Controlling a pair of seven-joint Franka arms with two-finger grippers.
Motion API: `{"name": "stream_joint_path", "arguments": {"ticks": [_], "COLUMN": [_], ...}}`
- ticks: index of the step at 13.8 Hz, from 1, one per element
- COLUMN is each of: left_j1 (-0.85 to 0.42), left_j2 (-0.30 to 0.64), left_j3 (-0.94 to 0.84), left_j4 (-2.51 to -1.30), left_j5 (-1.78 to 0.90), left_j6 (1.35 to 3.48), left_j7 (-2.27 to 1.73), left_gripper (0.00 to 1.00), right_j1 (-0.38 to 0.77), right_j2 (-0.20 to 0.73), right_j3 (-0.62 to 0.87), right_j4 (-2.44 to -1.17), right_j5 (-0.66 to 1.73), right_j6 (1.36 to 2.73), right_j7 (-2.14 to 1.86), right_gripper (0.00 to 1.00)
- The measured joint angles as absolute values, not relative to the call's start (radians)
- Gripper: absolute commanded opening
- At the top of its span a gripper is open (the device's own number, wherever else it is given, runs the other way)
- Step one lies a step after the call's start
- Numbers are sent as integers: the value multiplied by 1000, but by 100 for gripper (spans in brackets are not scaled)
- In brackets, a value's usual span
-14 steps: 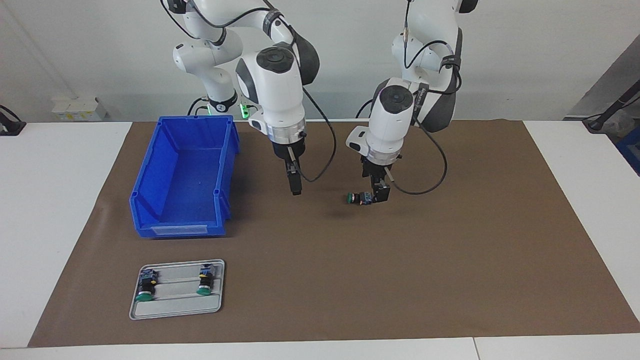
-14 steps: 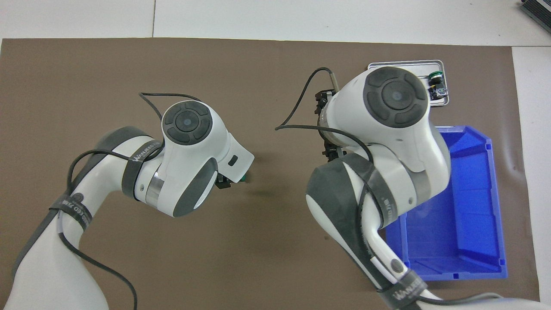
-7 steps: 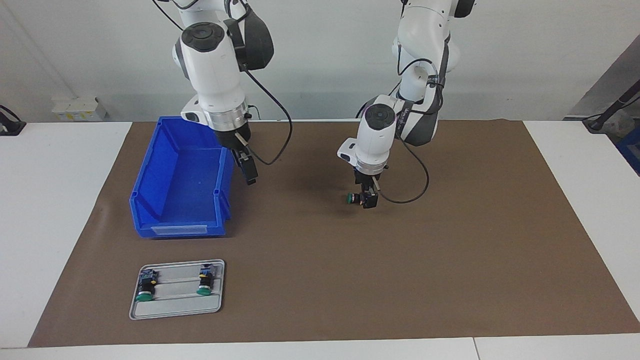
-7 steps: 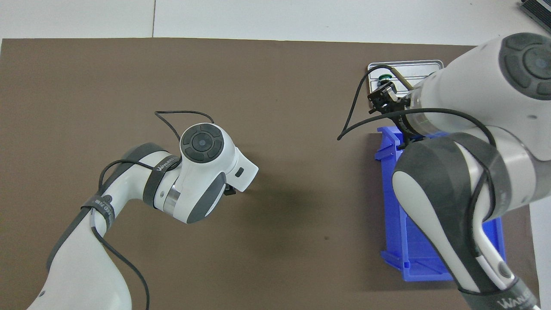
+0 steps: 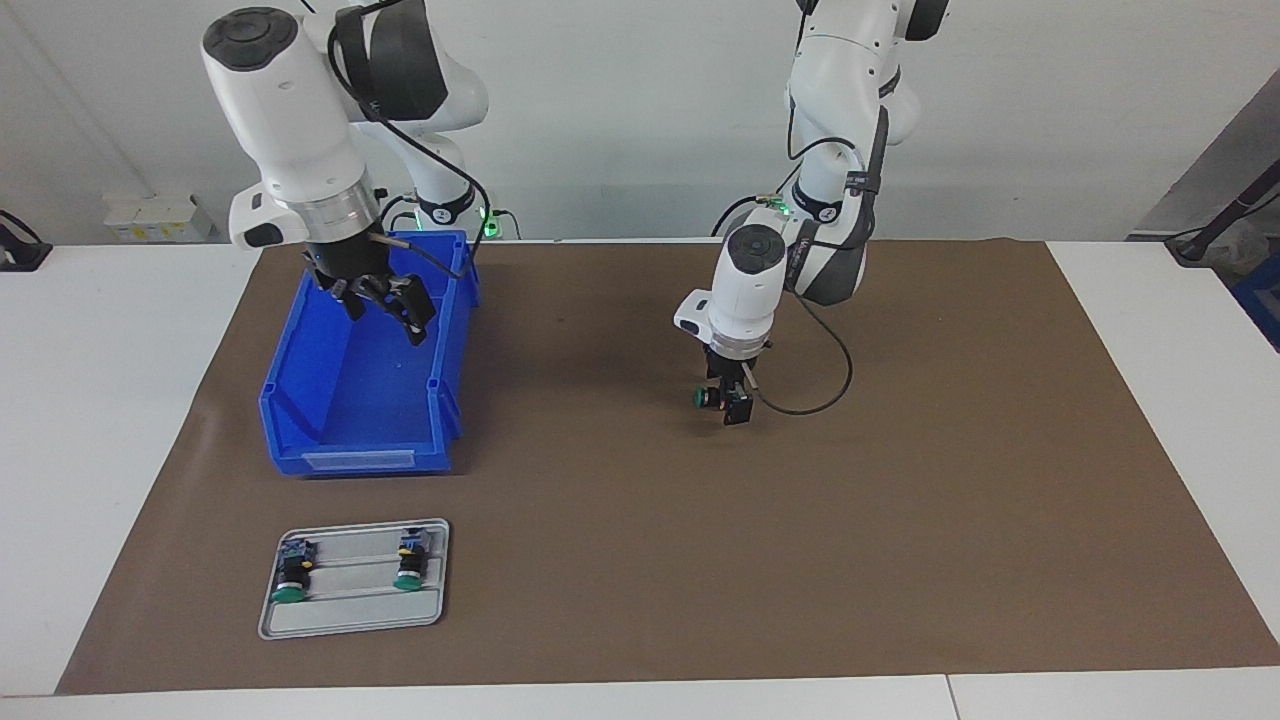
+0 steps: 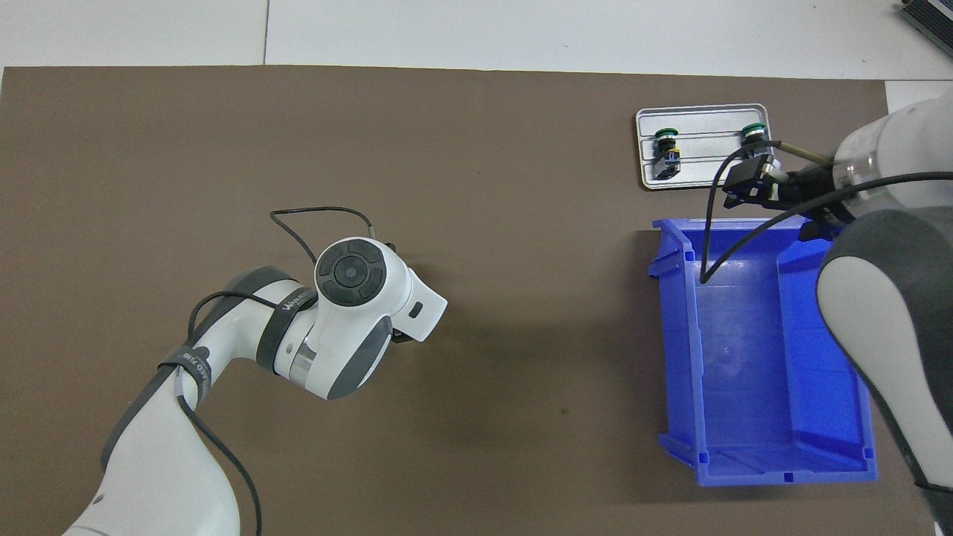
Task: Place and press button with both arms
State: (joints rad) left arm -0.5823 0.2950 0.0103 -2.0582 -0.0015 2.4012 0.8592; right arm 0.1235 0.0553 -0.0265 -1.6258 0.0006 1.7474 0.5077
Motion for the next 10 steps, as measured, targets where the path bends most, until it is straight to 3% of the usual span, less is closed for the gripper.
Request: {"name": "stream_joint_path", "arguments": {"ticks": [10], "left_j1": [-606], "left_j2": [302], "left_j3": [10], "left_j4": [-2078], "left_j5": [-1], "left_j6": [2455], "left_j7": [825], "left_gripper": [87], "right_j1": [64], "right_j2": [11], "right_j3": [-27], "right_j4": [-1570], "right_j5": [-50], "right_j6": [1644], "right_j7": [61], "right_gripper": [98]}}
